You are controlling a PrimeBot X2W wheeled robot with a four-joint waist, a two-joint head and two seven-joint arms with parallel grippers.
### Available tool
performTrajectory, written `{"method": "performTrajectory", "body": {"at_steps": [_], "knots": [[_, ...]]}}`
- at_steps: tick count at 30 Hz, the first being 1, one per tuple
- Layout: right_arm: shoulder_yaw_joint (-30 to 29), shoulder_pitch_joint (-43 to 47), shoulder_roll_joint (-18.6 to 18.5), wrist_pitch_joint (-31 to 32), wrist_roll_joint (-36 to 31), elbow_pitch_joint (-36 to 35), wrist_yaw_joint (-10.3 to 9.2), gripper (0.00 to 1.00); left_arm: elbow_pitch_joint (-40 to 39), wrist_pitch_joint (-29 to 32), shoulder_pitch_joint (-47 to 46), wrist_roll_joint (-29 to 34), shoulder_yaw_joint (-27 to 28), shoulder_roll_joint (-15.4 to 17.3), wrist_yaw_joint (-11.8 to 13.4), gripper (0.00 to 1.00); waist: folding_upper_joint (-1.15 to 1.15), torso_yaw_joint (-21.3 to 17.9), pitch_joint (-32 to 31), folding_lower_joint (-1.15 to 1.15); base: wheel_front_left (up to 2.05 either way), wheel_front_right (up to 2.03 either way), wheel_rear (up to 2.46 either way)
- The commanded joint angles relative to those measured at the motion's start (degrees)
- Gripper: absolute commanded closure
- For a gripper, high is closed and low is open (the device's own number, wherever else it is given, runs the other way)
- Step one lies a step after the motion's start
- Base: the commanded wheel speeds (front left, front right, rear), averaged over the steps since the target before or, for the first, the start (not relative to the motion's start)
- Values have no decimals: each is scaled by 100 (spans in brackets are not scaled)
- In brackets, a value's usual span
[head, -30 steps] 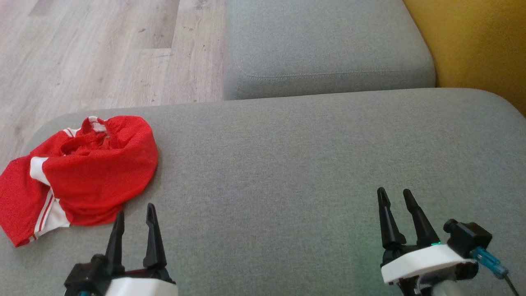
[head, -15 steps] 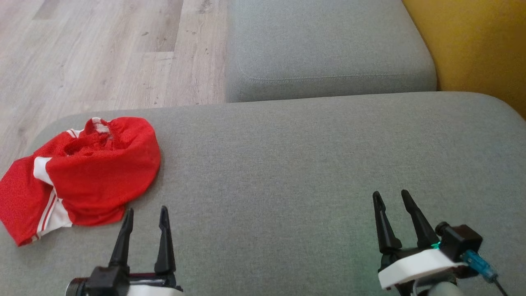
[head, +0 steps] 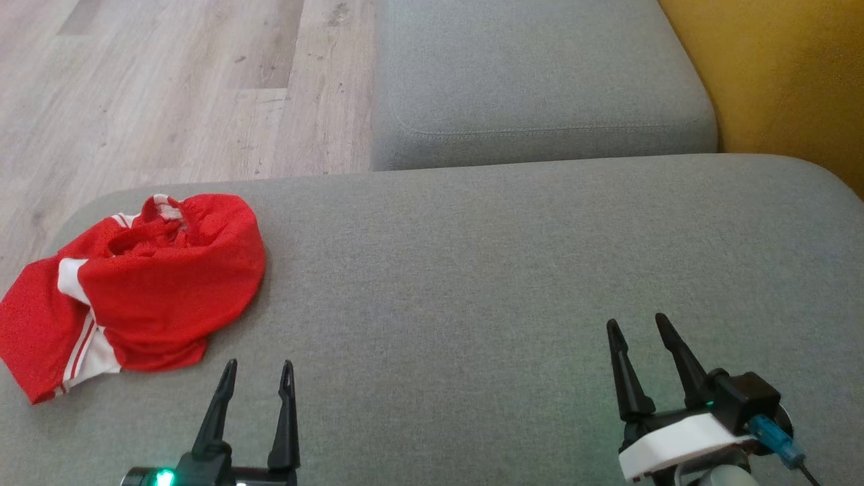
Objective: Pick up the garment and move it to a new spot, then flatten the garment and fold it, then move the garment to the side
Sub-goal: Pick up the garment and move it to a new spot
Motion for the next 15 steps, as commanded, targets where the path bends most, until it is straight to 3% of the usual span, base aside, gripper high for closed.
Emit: {"method": "performTrajectory", "body": {"at_steps": [1,10,15], "knots": [[113,-172,-53,-63,-28,-160,-4,0,-148,-56,-245,5,136,32,23,0,0,5,0,0,0,0,0],[109,-188,-53,-63,-19,-126,-4,0,-27,-56,-257,-118,145,32,-15,0,0,7,1,0,0,0,0],[61,-125,-53,-63,-9,-134,-4,0,53,-56,-282,-179,150,32,2,0,0,246,-24,0,0,0,0]]}}
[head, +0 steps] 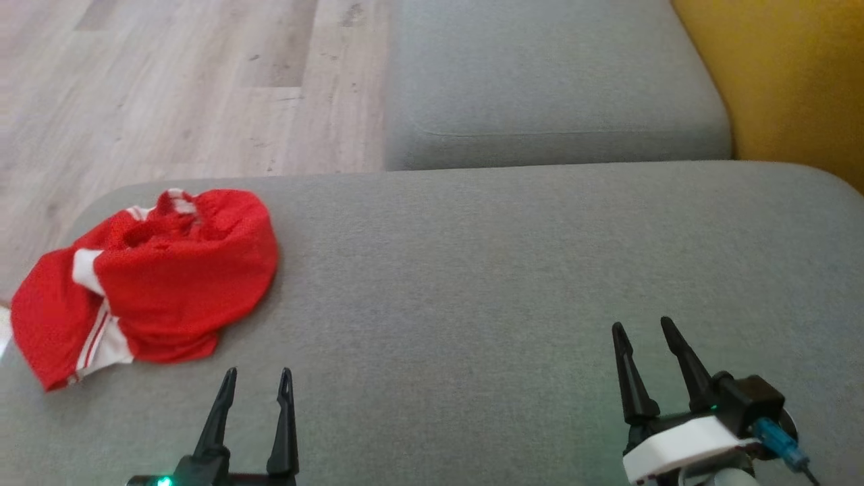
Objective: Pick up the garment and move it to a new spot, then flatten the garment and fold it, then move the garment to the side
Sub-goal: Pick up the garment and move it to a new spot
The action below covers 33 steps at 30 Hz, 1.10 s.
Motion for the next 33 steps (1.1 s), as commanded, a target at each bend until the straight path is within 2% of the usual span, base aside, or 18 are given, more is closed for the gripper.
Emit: {"method": "performTrajectory", "body": {"at_steps": [1,15,23,33], "knots": [[131,-128,-50,-63,-4,-175,-4,0,-137,-56,-272,-2,157,28,11,0,0,206,-17,0,0,0,0],[244,-58,-50,-63,175,-284,-4,0,-174,-56,-209,108,516,64,-102,0,0,1944,113,0,0,0,0],[475,-305,-50,-63,152,-259,-4,0,-370,-56,-179,60,765,53,-61,0,0,2338,391,0,0,0,0],[654,-440,-50,-63,25,-185,-4,0,-577,-56,-90,-18,875,33,48,0,0,2454,532,0,0,0,0]]}}
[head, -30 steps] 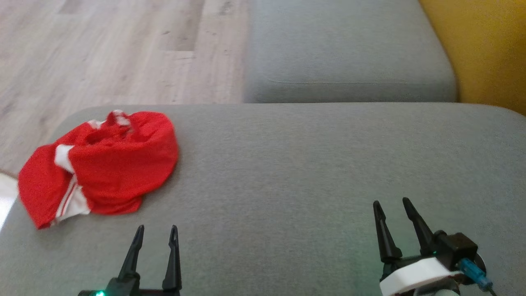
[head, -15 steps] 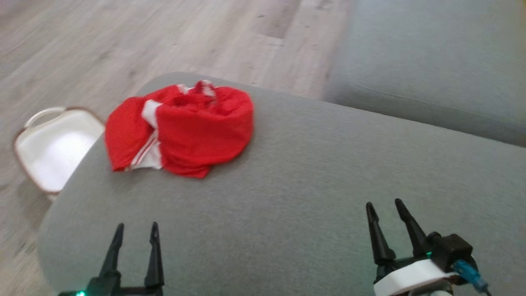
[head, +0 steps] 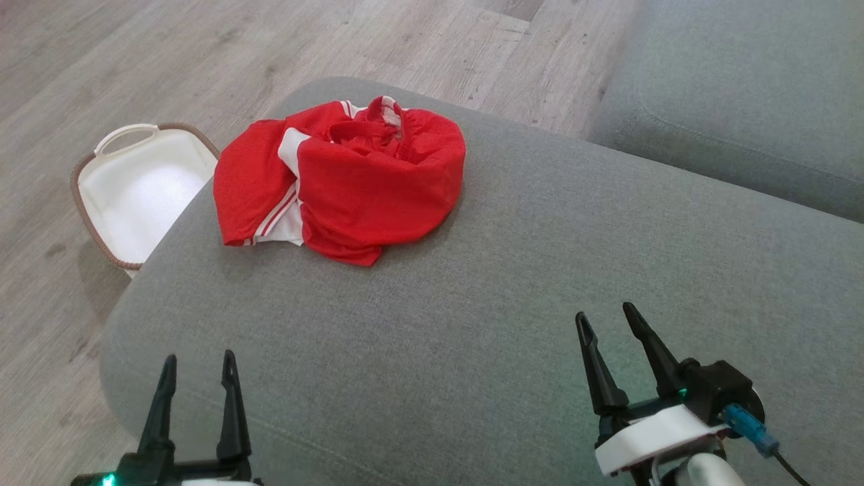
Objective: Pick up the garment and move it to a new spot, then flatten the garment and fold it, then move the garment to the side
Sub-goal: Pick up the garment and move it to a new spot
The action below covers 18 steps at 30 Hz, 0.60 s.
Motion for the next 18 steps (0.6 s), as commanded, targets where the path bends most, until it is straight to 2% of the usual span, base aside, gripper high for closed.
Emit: {"method": "performTrajectory", "body": {"at_steps": [1,7,14,18], "knots": [[124,-212,-51,-63,-69,-158,-4,0,-222,-56,-124,-25,211,-8,51,0,0,7,9,0,0,0,0],[9,-109,-51,-63,-348,-283,-4,0,-533,-56,-443,63,396,66,-10,0,0,87,103,0,0,0,0],[-280,-58,-51,-63,-812,-474,-4,0,-863,-56,-1475,123,718,609,-288,0,0,130,710,0,0,0,0],[-365,-275,-51,-63,-1267,-526,-4,0,-615,-56,-2407,94,749,934,-449,0,0,70,1240,0,0,0,0]]}}
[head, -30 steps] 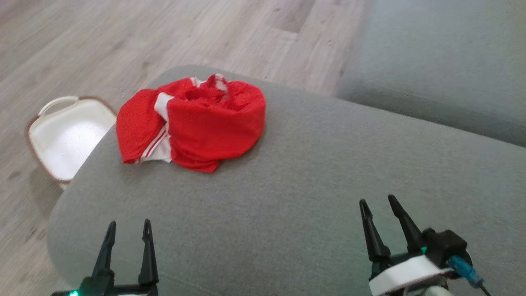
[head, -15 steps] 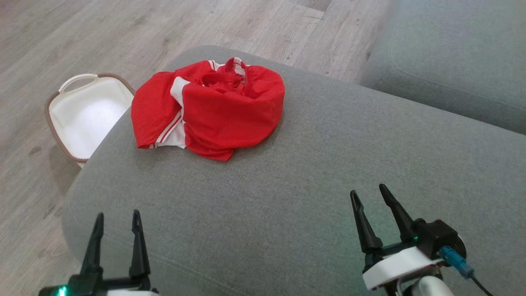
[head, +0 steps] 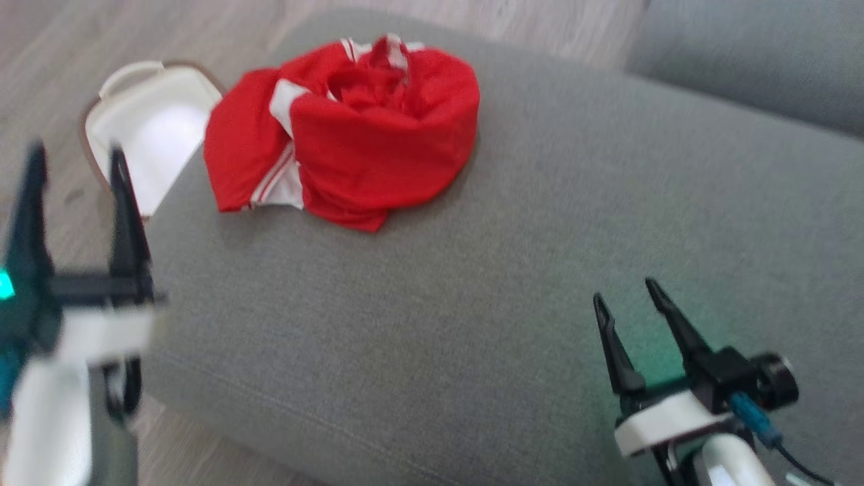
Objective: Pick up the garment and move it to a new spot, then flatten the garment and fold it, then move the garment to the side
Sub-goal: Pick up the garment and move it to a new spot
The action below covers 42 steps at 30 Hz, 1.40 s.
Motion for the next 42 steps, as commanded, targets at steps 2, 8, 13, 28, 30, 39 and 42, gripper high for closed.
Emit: {"method": "performTrajectory", "body": {"at_steps": [2,8,13,28,30,39,42], "knots": [[92,-387,-47,-63,-308,-241,-4,0,229,-26,-857,-75,129,286,-118,0,0,-49,624,-1,0,0,0],[1,-663,-355,-63,-644,-424,-4,0,2033,576,-2667,-408,-414,418,-289,0,0,37,1276,-1,0,0,0],[-59,-710,-693,-63,-707,-592,-4,0,3436,1228,-3889,-1050,-1042,247,-326,0,0,156,1637,-1,0,0,0],[-105,-882,-951,-63,-777,-901,-4,0,5548,1715,-4729,-3145,-2443,300,-330,100,0,-169,2131,-1,0,0,0],[-138,-911,-931,-63,-771,-921,-4,0,5605,1515,-4794,-3229,-2570,363,-330,100,0,-215,2115,-1,0,0,0],[-88,-1004,-411,-63,-582,-839,-4,0,5127,936,-5163,-3435,-3716,1003,-330,100,0,-781,1240,-1,0,0,0],[-74,-1011,-242,-63,-493,-853,-4,0,4777,946,-5313,-3543,-4089,1233,-330,100,0,-1118,918,-1,0,0,0]]}}
